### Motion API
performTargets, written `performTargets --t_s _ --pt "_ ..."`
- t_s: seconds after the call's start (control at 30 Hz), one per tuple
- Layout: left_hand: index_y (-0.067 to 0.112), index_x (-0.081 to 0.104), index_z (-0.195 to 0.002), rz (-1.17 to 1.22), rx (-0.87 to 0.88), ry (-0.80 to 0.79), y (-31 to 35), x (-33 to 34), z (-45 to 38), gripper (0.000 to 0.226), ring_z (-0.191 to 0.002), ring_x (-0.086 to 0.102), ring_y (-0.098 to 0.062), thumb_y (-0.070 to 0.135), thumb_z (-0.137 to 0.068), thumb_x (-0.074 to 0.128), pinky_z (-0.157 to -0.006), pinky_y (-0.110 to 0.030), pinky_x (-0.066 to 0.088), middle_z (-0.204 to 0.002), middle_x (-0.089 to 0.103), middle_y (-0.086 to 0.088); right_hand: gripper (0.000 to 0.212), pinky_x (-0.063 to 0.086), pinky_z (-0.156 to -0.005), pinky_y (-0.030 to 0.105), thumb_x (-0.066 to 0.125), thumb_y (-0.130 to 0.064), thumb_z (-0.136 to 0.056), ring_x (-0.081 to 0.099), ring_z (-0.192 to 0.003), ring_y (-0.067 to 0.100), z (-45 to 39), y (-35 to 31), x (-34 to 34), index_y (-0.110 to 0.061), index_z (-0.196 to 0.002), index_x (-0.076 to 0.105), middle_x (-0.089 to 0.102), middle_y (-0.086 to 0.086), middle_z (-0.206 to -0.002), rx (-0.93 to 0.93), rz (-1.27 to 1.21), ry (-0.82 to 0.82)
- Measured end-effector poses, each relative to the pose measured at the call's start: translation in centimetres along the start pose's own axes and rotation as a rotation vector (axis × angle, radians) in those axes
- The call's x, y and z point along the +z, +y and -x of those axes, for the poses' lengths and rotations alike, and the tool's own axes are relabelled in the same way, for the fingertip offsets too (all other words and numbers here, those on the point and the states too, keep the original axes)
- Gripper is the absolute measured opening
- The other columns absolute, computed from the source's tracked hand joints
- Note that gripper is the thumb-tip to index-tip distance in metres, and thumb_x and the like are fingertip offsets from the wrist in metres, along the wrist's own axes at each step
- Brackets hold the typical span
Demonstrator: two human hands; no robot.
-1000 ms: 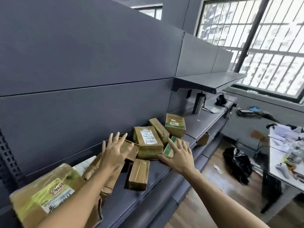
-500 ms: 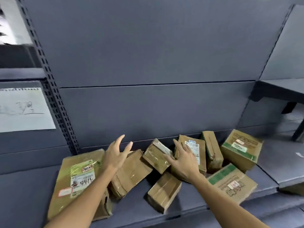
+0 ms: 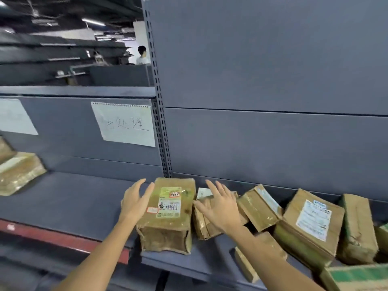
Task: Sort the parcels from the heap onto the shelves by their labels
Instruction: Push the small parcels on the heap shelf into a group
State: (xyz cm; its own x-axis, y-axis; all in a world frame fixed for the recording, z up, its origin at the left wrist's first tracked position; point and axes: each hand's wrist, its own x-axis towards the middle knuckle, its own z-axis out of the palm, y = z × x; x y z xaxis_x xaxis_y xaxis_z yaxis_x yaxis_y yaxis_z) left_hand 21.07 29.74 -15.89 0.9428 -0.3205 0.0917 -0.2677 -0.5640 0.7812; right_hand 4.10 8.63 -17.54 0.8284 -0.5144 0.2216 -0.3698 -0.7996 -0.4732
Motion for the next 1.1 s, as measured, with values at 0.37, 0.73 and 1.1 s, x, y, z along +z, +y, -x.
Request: performTargets --t_s 0.37,0.73,1.1 --pt "0.024 0.076 -0.095 0.258 -0.324 -0.295 -4.3 1.8 0.7 0.028 -0.099 0.071 -0.022 0.047 -0.096 0.06 -0.103 -0.046 0.049 -0.103 0.077 -0.002 0.109 -0.005 -0.125 0.049 0.005 -0.089 -0.072 -0.01 -0.156 0.019 1.9 -2.5 4.6 -0.026 -0.161 0.013 0.003 -0.002 -0.17 -0.098 0.09 -0.261" --pt "0.034 0.072 -0.1 0.428 -0.114 -0.137 -0.2 -0.8 0.7 0.02 -0.105 0.069 -0.017 0.034 -0.104 0.052 -0.101 -0.044 0.051 -0.104 0.077 0.007 0.074 -0.003 -0.122 0.034 0.04 -0.068 -0.095 -0.001 -0.153 0.003 1.3 -4.5 2.7 -0.04 -0.159 0.014 -0.008 -0.021 -0.162 -0.169 -0.15 -0.081" --pt "0.021 0.073 -0.11 0.663 0.108 -0.042 7.4 -2.7 -0.6 0.026 -0.104 0.071 -0.019 0.028 -0.106 0.048 -0.098 -0.047 0.053 -0.105 0.077 0.002 0.061 0.043 -0.092 0.005 0.068 -0.026 -0.095 0.054 -0.117 -0.016 -1.3 -7.5 -5.0 -0.056 -0.136 0.032 0.056 -0.044 -0.124 -0.159 -0.817 0.09"
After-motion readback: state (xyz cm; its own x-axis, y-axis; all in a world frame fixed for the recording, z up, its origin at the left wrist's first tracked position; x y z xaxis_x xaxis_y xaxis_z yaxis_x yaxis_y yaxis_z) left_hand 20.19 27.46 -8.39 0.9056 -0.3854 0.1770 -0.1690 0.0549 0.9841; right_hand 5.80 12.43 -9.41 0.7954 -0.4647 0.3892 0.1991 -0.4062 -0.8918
